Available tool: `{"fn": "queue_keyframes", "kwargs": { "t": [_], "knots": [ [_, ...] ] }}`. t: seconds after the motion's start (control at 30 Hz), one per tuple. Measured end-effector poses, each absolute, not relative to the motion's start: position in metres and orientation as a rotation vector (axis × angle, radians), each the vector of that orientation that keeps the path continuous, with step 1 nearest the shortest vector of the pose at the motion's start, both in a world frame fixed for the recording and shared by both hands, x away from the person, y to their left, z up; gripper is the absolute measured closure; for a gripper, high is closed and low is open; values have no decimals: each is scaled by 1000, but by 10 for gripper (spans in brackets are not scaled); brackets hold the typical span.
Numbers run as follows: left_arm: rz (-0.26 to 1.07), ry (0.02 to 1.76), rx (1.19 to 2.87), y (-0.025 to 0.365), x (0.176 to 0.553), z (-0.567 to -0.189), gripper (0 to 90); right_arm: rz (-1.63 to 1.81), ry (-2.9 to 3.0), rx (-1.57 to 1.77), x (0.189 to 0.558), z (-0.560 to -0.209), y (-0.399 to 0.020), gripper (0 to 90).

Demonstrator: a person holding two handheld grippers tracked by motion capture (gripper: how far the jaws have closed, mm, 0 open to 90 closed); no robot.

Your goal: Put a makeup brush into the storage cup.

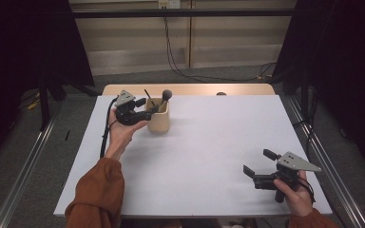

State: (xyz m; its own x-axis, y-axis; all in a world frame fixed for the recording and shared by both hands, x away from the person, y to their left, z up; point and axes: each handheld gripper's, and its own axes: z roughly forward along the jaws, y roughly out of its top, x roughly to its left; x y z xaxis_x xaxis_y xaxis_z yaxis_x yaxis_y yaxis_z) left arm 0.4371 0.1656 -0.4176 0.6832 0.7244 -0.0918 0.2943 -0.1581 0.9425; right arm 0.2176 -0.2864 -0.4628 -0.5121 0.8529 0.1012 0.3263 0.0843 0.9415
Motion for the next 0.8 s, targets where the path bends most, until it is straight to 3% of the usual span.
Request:
{"fn": "queue_keyframes", "kwargs": {
  "t": [0.47,0.8],
  "knots": [
    [474,865,1716,180,425,-407,87,1435,1867,1167,217,-462,-286,0],
    [446,845,1684,188,407,-401,40,1426,1844,1159,211,-459,-287,0]
  ]
}}
